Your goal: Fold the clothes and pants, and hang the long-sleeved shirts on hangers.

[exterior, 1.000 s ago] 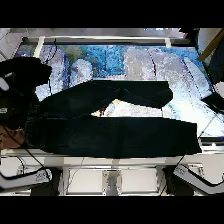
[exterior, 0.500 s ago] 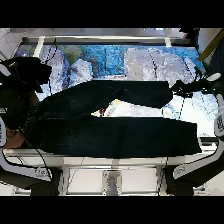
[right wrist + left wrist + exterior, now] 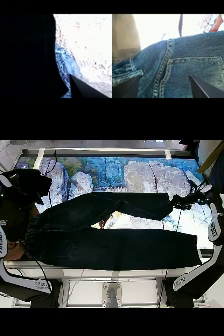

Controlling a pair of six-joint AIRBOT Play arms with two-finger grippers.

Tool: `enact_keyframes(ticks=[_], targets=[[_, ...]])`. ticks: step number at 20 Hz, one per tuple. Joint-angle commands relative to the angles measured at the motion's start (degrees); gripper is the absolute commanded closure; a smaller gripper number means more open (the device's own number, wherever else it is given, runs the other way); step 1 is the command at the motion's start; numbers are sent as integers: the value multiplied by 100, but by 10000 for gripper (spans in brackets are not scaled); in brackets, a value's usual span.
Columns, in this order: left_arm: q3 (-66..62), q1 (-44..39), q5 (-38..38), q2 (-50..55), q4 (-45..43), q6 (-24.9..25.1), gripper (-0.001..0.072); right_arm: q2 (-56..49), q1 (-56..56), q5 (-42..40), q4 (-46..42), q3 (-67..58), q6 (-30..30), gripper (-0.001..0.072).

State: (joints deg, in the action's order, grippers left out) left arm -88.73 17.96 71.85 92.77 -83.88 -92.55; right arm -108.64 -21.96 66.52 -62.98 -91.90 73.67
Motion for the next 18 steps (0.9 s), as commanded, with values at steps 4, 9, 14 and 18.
enact_keyframes(ticks=[4,9,14,18], targets=[[-7,-31,4,37,11,-26,11,-170,37,704,72,-356,-264,690],[-7,-37,48,37,13,-26,11,-7,-415,2474,-299,-2201,-50,690],[-7,-37,52,37,52,-26,12,363,-350,2430,-446,-2535,61,690],[-7,-39,52,37,57,-24,11,166,-382,1985,-1172,-1513,387,551]])
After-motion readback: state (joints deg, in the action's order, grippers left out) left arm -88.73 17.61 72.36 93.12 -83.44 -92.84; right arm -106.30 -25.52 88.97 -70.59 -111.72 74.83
